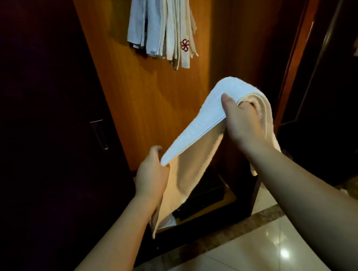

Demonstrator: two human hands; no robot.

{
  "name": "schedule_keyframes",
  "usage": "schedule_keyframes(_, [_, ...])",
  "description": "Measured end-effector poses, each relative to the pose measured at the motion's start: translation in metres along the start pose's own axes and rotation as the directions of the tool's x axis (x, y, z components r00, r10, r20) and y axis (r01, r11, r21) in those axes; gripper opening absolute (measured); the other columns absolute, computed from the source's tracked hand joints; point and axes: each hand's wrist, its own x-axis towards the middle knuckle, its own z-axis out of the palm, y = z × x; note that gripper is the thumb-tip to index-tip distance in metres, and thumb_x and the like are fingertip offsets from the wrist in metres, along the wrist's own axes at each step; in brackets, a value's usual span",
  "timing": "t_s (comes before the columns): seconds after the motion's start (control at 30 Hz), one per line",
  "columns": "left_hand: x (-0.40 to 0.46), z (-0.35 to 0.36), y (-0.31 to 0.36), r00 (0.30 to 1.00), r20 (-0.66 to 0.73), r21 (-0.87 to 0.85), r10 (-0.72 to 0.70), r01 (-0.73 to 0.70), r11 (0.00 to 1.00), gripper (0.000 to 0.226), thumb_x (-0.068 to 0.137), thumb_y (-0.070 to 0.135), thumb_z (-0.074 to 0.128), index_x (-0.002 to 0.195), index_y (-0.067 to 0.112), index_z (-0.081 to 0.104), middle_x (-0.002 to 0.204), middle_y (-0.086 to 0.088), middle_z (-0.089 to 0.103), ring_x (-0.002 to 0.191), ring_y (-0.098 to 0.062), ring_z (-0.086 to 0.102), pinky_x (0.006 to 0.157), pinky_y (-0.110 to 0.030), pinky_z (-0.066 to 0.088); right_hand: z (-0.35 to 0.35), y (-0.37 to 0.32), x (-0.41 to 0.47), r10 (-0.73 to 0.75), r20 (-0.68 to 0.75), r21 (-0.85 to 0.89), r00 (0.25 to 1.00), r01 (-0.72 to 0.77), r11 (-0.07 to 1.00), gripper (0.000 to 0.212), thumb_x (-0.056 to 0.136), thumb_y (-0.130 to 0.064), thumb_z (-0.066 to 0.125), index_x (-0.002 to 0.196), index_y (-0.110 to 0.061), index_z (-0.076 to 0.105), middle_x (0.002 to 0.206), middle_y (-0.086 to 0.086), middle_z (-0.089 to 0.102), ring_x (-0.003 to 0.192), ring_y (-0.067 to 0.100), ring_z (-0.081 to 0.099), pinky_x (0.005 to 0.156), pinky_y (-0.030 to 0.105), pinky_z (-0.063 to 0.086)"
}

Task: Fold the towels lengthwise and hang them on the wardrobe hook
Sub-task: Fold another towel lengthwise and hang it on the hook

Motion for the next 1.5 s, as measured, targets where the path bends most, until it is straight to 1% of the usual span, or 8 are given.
schedule_keyframes(0.27, [-0.006, -0.002, -0.026, 0.996, 0.056, 0.090, -0.065, 0.060, 0.994, 0.019, 0.088, 0.011, 0.058, 0.080, 0.023, 0.045, 0.084, 0.001, 0.055, 0.069, -0.014, 0.053, 0.051, -0.027, 0.031, -0.002, 0.003, 0.014, 0.136, -0.094, 0.184, 0.986, -0.117, 0.976, 0.032, 0.101, -0.047, 0.044, 0.106, -0.017, 0.056, 0.096, -0.003, 0.063, 0.088, 0.009, 0.061, 0.071, 0.025, 0.048])
schedule_keyframes(0.53, [0.001, -0.019, -0.075, 0.984, 0.064, 0.094, -0.166, 0.159, 0.983, 0.010, 0.083, 0.017, 0.062, 0.092, 0.022, 0.061, 0.092, 0.003, 0.060, 0.073, -0.011, 0.056, 0.056, -0.030, 0.044, -0.001, 0.020, 0.032, 0.258, -0.116, 0.371, 0.959, -0.199, 0.907, 0.042, 0.093, -0.049, 0.050, 0.110, -0.013, 0.063, 0.104, 0.003, 0.067, 0.100, 0.022, 0.066, 0.087, 0.038, 0.053])
schedule_keyframes(0.83, [0.018, -0.075, -0.089, 0.960, -0.014, -0.345, -0.280, 0.258, 0.902, 0.014, 0.084, 0.012, 0.070, 0.086, 0.026, 0.065, 0.089, -0.004, 0.067, 0.080, -0.023, 0.061, 0.069, -0.034, 0.046, -0.014, 0.011, 0.042, 0.379, -0.089, 0.647, 0.921, -0.236, 0.725, 0.020, 0.099, -0.034, 0.055, 0.089, -0.017, 0.059, 0.092, -0.001, 0.069, 0.085, 0.014, 0.067, 0.068, 0.025, 0.051])
schedule_keyframes(1.0, [0.031, -0.132, -0.081, 0.970, -0.237, -0.906, 0.054, -0.240, 0.348, 0.045, 0.073, 0.012, 0.069, 0.117, 0.012, 0.057, 0.116, -0.018, 0.060, 0.110, -0.031, 0.055, 0.097, -0.039, 0.043, -0.019, -0.009, 0.043, 0.381, -0.073, 0.790, 0.922, -0.180, 0.586, 0.013, 0.100, -0.026, 0.056, 0.102, -0.015, 0.051, 0.093, 0.001, 0.067, 0.087, 0.014, 0.067, 0.082, 0.027, 0.056])
schedule_keyframes(1.1, [0.021, -0.127, -0.086, 0.985, -0.021, -0.831, 0.173, -0.113, 0.545, 0.056, 0.071, 0.030, 0.084, 0.121, 0.018, 0.062, 0.117, -0.006, 0.069, 0.110, -0.019, 0.064, 0.097, -0.038, 0.050, -0.018, -0.014, 0.044, 0.379, -0.062, 0.813, 0.923, -0.174, 0.556, 0.013, 0.097, -0.027, 0.060, 0.099, -0.016, 0.054, 0.095, 0.003, 0.070, 0.089, 0.016, 0.070, 0.083, 0.030, 0.059])
schedule_keyframes(1.2, [0.011, -0.108, -0.088, 0.998, 0.041, -0.655, 0.048, -0.010, 0.756, 0.024, 0.073, 0.013, 0.077, 0.091, 0.019, 0.063, 0.083, -0.002, 0.066, 0.072, -0.009, 0.064, 0.064, -0.022, 0.052, -0.017, -0.007, 0.047, 0.394, -0.055, 0.794, 0.917, -0.199, 0.574, 0.020, 0.094, -0.033, 0.061, 0.104, -0.018, 0.056, 0.099, 0.004, 0.072, 0.089, 0.019, 0.071, 0.078, 0.033, 0.059])
schedule_keyframes(1.37, [0.008, -0.109, -0.073, 0.992, 0.023, -0.967, -0.126, 0.054, 0.250, 0.013, 0.092, 0.026, 0.053, 0.088, 0.020, 0.064, 0.086, 0.000, 0.069, 0.080, -0.017, 0.067, 0.067, -0.025, 0.056, -0.018, 0.014, 0.047, 0.411, -0.014, 0.807, 0.912, -0.232, 0.543, 0.031, 0.091, -0.034, 0.063, 0.115, -0.017, 0.054, 0.103, 0.007, 0.071, 0.096, 0.025, 0.070, 0.080, 0.036, 0.059])
schedule_keyframes(1.5, [0.000, -0.099, -0.071, 0.943, 0.286, -0.896, -0.169, 0.326, 0.302, 0.040, 0.103, 0.023, 0.041, 0.088, 0.012, 0.077, 0.093, -0.009, 0.075, 0.081, -0.019, 0.073, 0.077, -0.035, 0.059, -0.014, 0.017, 0.041, 0.457, -0.014, 0.833, 0.889, -0.243, 0.498, 0.043, 0.092, -0.033, 0.064, 0.127, -0.015, 0.047, 0.103, 0.007, 0.068, 0.092, 0.023, 0.068, 0.070, 0.032, 0.056])
